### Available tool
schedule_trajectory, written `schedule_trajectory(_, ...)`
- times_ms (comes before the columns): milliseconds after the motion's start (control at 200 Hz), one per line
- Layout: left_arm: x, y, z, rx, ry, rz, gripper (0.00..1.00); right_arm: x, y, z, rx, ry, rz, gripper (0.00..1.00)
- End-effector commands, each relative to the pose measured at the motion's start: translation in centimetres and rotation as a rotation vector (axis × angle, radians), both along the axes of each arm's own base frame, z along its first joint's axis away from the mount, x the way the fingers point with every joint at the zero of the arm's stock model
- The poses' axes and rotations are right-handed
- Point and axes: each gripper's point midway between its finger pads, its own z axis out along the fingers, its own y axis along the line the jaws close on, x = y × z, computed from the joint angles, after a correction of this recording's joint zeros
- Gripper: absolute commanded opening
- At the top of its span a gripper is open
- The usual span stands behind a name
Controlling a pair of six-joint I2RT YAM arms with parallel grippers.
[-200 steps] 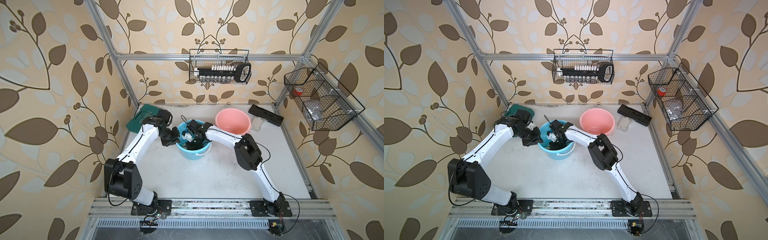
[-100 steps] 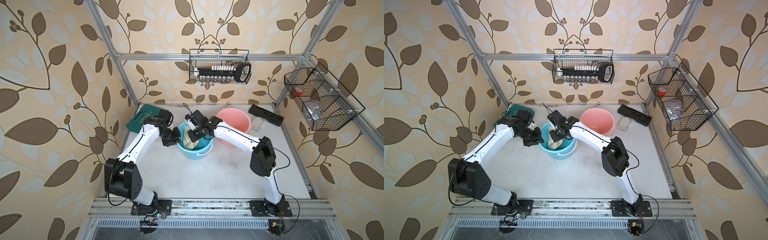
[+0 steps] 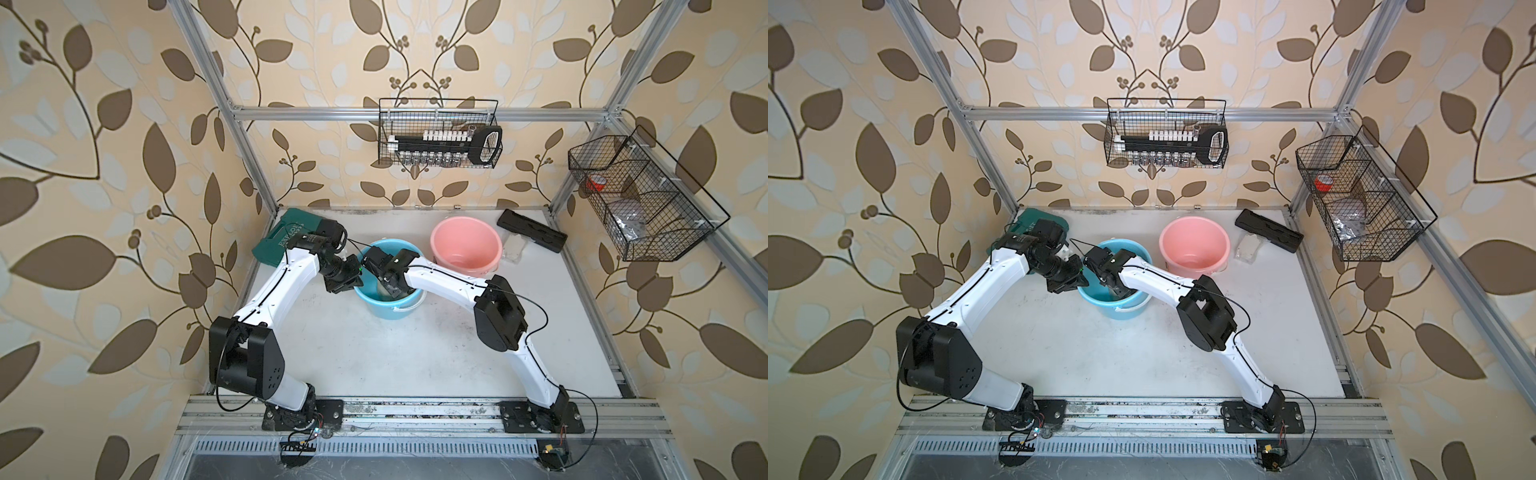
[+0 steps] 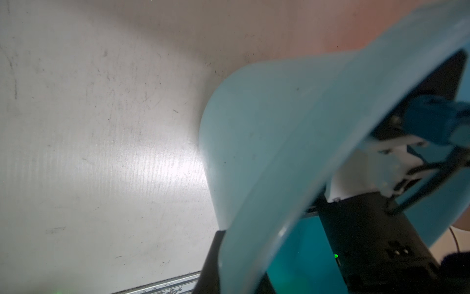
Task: Wipe the inside of the bucket with a cloth
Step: Wipe the dirt from the inside of the bucket.
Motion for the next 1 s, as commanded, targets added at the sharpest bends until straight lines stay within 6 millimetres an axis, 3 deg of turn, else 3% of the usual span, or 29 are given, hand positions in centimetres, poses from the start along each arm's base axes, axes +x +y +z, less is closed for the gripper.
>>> schedule_trajectory(0,0.2,-0.7,1.2,-0.041,-0.032,-0.032,0.0,1.3,-2.0,-1.1,-0.091,-0.012,-0.066,0.0)
schedule_trajectory(155,-0.1,-0.7,0.9,-0.038,-0.02,-0.043,0.0,1.5,-1.4,-4.0,-0.036,0.092,-0.101,0.0)
schedule_trajectory(405,-0.7,-1.0,0.2,-0.055,0.008,-0.057,0.0,1.0,2.2,-7.2,0.116,0.232,-0.125,0.0)
schedule_trajectory(580,-1.0,-1.0,0.2,-0.053,0.008,-0.059,0.0,0.0,5.7,-8.4,0.35,0.351,-0.162,0.0)
schedule_trajectory(675,-1.2,-1.0,0.2,-0.053,0.009,-0.06,0.0,-0.6,8.2,-8.2,0.494,0.406,-0.147,0.0)
schedule_trajectory(805,-1.3,-1.0,0.2,-0.05,0.011,-0.062,0.0,-1.7,12.0,-6.3,0.695,0.491,-0.097,0.0)
schedule_trajectory(995,-1.1,-1.0,0.0,-0.041,0.012,-0.061,0.0,-3.7,15.3,-3.1,0.834,0.593,-0.005,0.0)
